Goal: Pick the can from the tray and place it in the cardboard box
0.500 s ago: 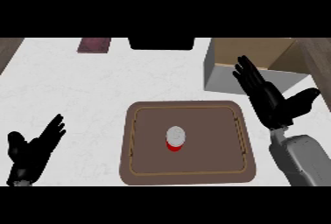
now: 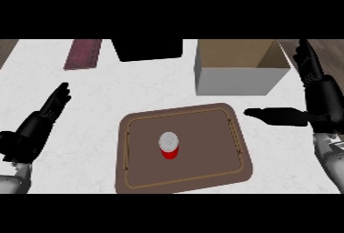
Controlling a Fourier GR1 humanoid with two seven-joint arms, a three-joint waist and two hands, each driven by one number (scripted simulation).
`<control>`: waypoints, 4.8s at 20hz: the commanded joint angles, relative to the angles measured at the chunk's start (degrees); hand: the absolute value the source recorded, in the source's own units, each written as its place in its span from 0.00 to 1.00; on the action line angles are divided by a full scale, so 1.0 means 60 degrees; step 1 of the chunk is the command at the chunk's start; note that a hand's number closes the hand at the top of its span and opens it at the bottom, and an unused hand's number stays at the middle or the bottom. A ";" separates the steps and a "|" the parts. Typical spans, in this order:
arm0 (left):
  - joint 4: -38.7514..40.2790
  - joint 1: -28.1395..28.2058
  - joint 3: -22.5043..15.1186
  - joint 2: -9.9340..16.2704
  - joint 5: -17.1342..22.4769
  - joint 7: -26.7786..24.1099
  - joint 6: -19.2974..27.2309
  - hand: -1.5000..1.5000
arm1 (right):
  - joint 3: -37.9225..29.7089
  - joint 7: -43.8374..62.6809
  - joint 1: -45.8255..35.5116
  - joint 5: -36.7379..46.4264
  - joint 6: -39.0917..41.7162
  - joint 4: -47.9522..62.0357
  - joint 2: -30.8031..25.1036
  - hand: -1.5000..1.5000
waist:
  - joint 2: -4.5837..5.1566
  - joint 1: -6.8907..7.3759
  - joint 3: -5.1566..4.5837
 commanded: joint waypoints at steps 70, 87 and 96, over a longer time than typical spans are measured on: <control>0.0027 -0.1176 -0.0338 -0.1147 -0.1409 -0.0818 -0.0945 0.50 | 0.5731 1.1595 -0.2502 0.7378 0.6352 0.2172 0.5253 0.00 | 0.0367 0.1071 0.0108; 0.0391 -0.1903 0.0001 -0.1678 -0.1950 -0.0293 -0.1198 0.50 | 0.5771 0.9325 -0.2045 0.8361 0.5745 0.3758 0.5256 1.00 | 0.0397 0.1076 0.0113; 0.0732 -0.1265 0.0684 -0.1577 -0.1985 -0.1275 -0.1768 0.50 | 0.5739 0.8347 -0.1770 1.0480 0.5688 0.3354 0.5261 1.00 | 0.0385 0.1019 0.0111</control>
